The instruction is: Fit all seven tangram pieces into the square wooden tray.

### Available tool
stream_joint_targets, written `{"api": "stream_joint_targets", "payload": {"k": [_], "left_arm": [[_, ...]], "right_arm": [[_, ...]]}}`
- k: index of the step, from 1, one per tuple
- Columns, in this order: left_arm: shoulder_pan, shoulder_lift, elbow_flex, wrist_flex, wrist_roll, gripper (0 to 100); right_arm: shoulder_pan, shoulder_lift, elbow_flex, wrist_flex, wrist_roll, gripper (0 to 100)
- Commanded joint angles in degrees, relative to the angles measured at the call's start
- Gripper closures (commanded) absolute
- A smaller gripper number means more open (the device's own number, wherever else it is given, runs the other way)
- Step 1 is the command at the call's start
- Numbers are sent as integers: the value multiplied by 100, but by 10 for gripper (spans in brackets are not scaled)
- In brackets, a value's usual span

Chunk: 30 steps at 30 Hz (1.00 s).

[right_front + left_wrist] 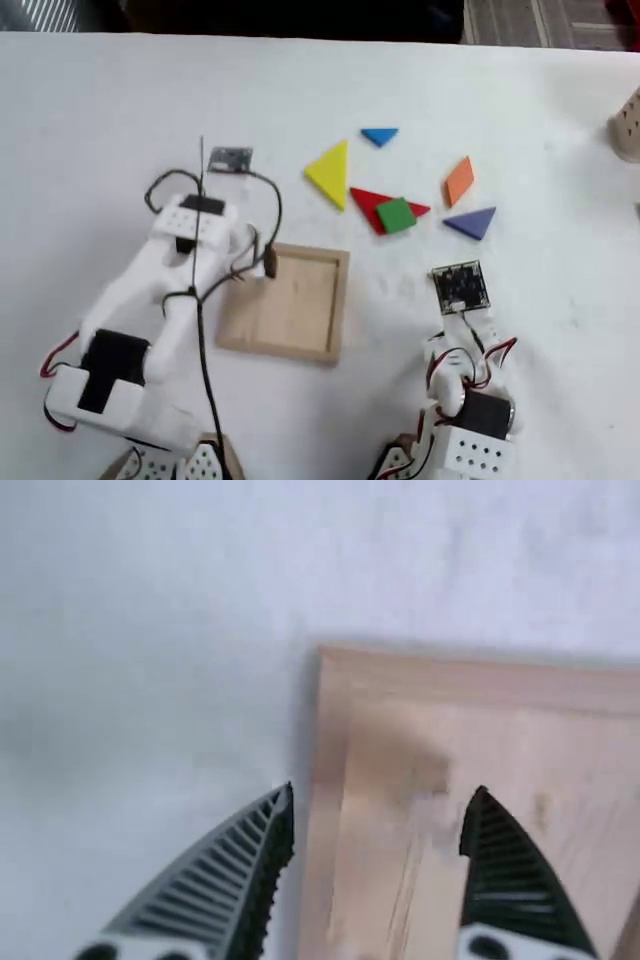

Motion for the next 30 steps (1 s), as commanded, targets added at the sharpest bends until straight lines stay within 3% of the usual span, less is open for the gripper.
{"api": "stream_joint_targets", "payload": {"k": [1, 5, 13, 22, 27, 30], "left_arm": [[-66, -31, -941, 475, 35, 724], [75, 31, -1609, 642, -369, 725], [673, 418, -3226, 677, -387, 725], [884, 3600, -6989, 1213, -422, 724], [1165, 4989, -9169, 2259, -448, 723], [1226, 5727, -10136, 2356, -466, 723]], "right_arm": [[31, -127, -26, 31, 53, 974], [31, -127, -26, 31, 53, 974], [31, -127, -26, 31, 53, 974], [31, -127, -26, 31, 53, 974], [31, -127, -26, 31, 53, 975], [31, -127, -26, 31, 53, 975]]}}
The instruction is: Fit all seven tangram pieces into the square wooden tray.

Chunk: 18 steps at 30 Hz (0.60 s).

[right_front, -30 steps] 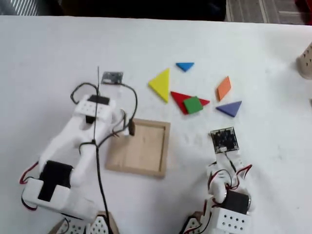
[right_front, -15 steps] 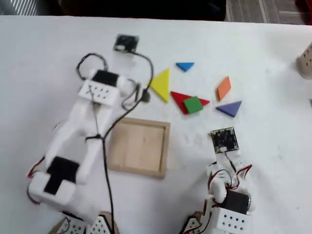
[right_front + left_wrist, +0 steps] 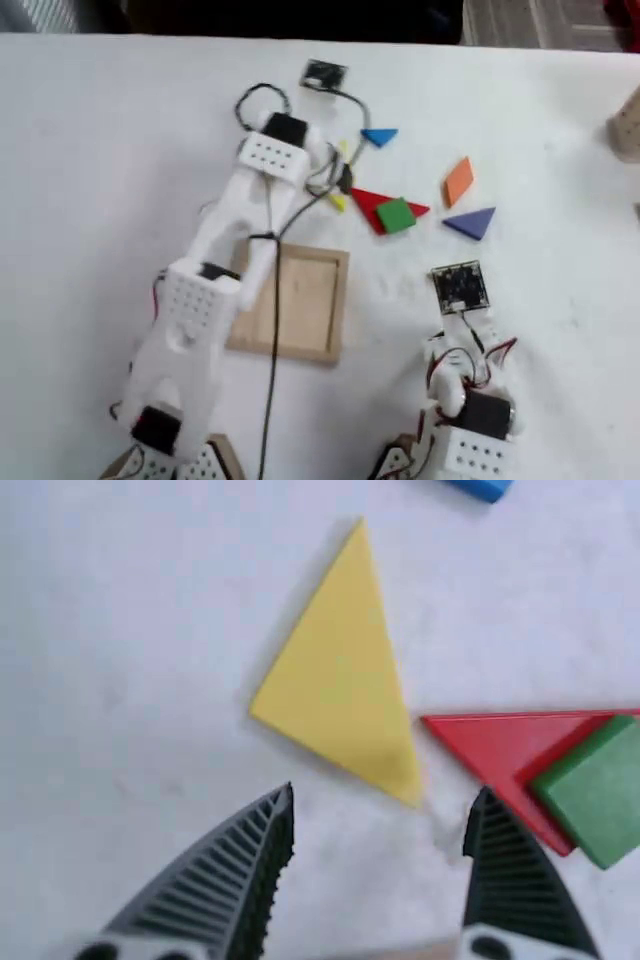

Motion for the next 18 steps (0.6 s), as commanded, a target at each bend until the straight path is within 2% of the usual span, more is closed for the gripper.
{"api": "stream_joint_targets", "payload": {"k": [1, 9, 13, 18], "left_arm": [[180, 892, -1890, 237, -79, 724], [189, 2466, -4141, 607, -53, 725], [189, 2624, -4105, 712, -88, 725], [171, 2167, -4132, 1371, -79, 725]], "right_arm": [[31, -127, -26, 31, 53, 975], [31, -127, -26, 31, 53, 975], [31, -127, -26, 31, 62, 975], [31, -127, -26, 31, 62, 974]]}}
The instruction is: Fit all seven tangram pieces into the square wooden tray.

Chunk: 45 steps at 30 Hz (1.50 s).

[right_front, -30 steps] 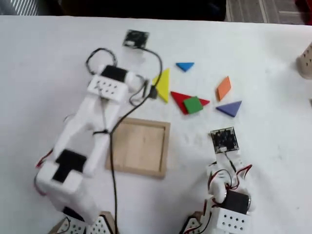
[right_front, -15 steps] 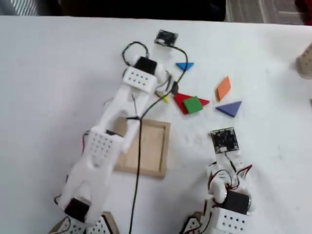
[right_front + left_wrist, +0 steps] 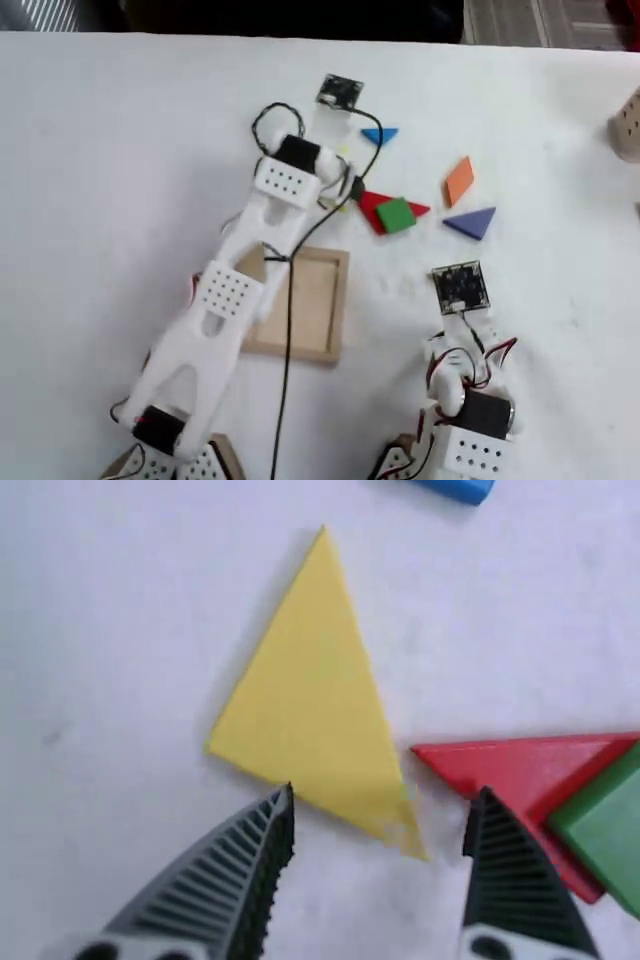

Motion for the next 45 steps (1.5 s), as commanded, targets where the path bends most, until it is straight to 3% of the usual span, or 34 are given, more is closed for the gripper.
{"api": "stream_joint_targets", "payload": {"k": [1, 8, 13, 19, 28, 31, 34, 45], "left_arm": [[31, -664, -281, 615, -26, 725], [-479, -1464, -281, 1222, -26, 725], [-980, -1508, -264, 844, -18, 725], [-1033, -1051, -264, 158, -9, 725], [-1051, -831, -299, 387, 0, 726], [-1174, -1147, -290, 818, 308, 796], [-1332, -1657, -290, 1248, 387, 977], [-2167, -2334, 290, 1336, 378, 980]], "right_arm": [[31, -127, -26, 31, 62, 974], [31, -127, -26, 31, 62, 974], [31, -127, -26, 31, 62, 974], [31, -127, -26, 31, 62, 974], [127, -136, -79, -48, 62, 978], [778, -127, -369, -330, 62, 979], [963, -119, -633, -347, 44, 979], [646, 22, -1495, -338, 26, 980]]}}
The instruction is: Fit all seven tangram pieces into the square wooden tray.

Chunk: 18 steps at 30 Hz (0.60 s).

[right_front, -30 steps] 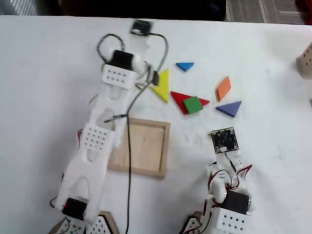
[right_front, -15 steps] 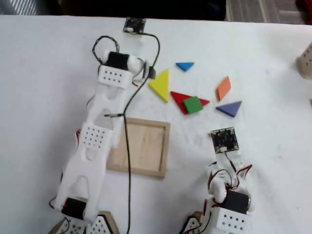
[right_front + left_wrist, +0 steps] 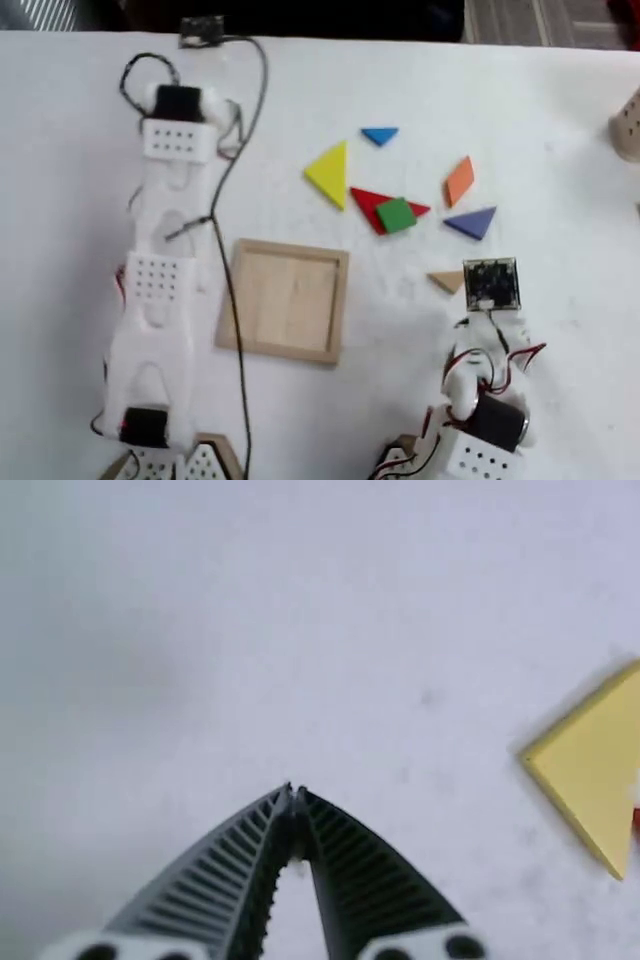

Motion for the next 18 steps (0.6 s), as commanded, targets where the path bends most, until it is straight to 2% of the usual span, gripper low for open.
{"api": "stream_joint_targets", "payload": {"k": [1, 7, 11, 14, 18], "left_arm": [[-189, -875, 237, 70, -79, 980], [-189, -2501, 2629, 44, -308, 980], [-215, -3688, 4360, -255, -316, 979], [-418, -4444, 5697, -888, -316, 979], [-760, -5358, 7956, -2268, -352, 979]], "right_arm": [[-84, 268, -791, -110, 18, 980], [-101, 2738, -2488, -127, 9, 980], [-567, 4426, -3481, -145, -9, 979], [-945, 5226, -4114, -312, -431, 977], [-1253, 6088, -4800, -646, -818, 975]]}}
